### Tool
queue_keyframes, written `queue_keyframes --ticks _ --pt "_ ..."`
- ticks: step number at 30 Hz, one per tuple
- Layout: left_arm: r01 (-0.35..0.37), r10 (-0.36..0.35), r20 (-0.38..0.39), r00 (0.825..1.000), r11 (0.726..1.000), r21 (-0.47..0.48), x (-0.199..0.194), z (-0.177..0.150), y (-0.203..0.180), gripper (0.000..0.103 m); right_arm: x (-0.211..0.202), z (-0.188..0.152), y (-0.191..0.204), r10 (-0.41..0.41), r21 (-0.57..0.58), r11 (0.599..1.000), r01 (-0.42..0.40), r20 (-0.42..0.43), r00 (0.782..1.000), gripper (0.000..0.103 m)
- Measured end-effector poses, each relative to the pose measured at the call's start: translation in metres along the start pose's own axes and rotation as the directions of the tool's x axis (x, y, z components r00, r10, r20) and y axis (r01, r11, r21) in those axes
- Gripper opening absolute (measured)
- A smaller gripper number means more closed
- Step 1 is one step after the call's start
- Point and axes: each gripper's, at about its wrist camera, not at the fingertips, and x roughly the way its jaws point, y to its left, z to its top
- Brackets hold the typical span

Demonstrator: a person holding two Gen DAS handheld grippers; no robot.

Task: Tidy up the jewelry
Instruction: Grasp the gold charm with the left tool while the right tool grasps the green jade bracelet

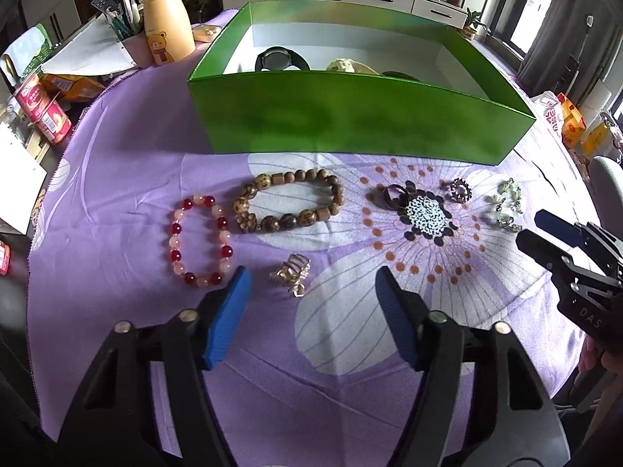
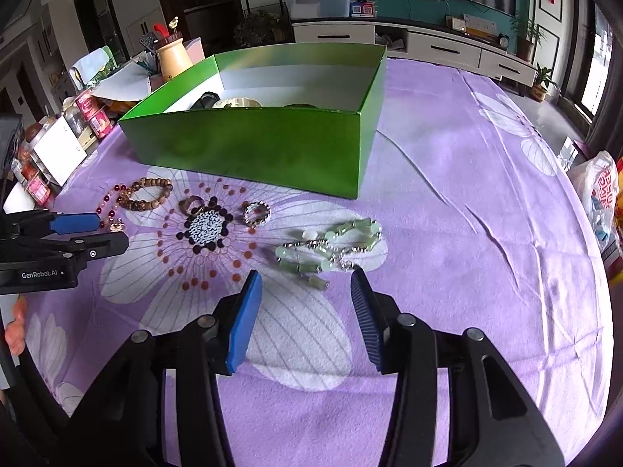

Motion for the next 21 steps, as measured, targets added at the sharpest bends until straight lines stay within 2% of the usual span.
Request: queue_keyframes --ticks 4,8,10,11,13,15,21 --pt "0.014 -0.014 -0.002 1.0 1.0 0.008 0.004 -0.001 -0.001 0.061 0.008 0.008 -0.004 -0.001 -0.007 1.0 0.001 -0.005 1.0 0.048" --pt "0.027 -0.027 -0.009 1.0 1.0 0.01 0.009 0.0 -0.001 0.05 0.016 0.01 -0.006 0.005 -0.008 1.0 -0.005 -0.018 1.0 0.047" --pt "0.031 -0.03 -0.019 0.999 0.999 0.012 0.012 0.0 -0.001 0.042 0.02 0.01 -0.005 0.012 -0.003 1.0 -0.012 -0.02 1.0 0.037" --pt "0.027 -0.026 -0.014 1.0 1.0 0.016 0.013 0.0 0.0 0.039 0.02 0.011 -0.005 0.016 0.003 1.0 -0.016 -0.016 1.0 0.036" --pt "0.03 -0.03 -0.006 1.0 0.999 0.023 0.013 0.0 0.0 0.034 0.019 0.011 -0.005 0.02 0.007 1.0 -0.02 -0.009 1.0 0.023" --pt "0.041 -0.041 0.003 0.999 0.999 0.022 0.013 -0.001 0.002 0.021 0.019 0.012 -0.004 0.017 0.009 1.0 -0.017 -0.007 1.0 0.017" --pt "0.07 -0.07 0.025 0.997 0.997 0.011 0.01 -0.007 0.009 0.021 0.013 0.007 -0.008 0.049 0.048 0.998 -0.05 0.017 0.999 0.016"
